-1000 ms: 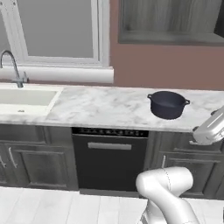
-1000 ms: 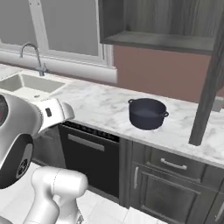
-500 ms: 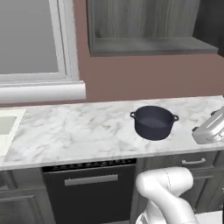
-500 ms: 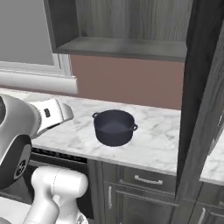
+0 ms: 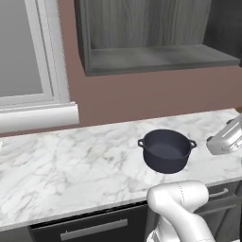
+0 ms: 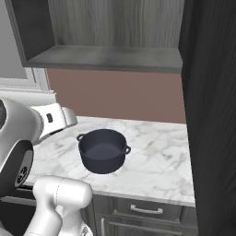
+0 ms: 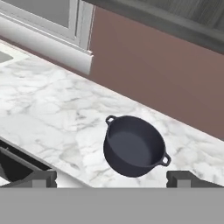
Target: Pick the kettle from the cabinet and place it on a stove burner. Then pick the pot from the counter and place it on another stove burner. Finally, turn both burners on.
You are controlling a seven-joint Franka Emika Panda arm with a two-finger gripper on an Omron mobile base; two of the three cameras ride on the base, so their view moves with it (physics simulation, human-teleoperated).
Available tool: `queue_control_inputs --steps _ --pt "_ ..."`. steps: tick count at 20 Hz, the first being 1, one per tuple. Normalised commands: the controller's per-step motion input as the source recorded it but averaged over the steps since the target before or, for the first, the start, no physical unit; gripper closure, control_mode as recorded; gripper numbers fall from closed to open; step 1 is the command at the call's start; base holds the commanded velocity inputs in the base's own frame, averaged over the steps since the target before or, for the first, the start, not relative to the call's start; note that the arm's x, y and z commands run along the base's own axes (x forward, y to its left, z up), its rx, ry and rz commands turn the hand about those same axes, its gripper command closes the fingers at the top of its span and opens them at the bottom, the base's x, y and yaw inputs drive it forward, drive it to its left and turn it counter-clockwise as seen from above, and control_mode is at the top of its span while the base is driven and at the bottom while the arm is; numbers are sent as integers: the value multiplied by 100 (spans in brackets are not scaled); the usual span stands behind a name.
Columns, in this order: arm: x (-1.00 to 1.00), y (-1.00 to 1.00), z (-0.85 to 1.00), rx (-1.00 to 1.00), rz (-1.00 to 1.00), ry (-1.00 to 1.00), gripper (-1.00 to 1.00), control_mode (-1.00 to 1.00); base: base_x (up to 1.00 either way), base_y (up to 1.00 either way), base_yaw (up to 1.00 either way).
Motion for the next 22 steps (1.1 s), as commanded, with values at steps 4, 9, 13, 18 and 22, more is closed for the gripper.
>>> queue_control_inputs --steps 4,9,13,18,22 --pt "6 0 -2 -1 -4 3 -100 -100 9 0 -5" --pt "16 0 -13 -7 0 0 -100 -100 0 0 0" --pt "28 0 -22 -9 0 0 -100 -100 0 0 0" --pt "23 3 -27 -10 0 1 -100 -100 0 0 0" --pt "5 6 -26 -13 0 1 -100 -100 0 0 0"
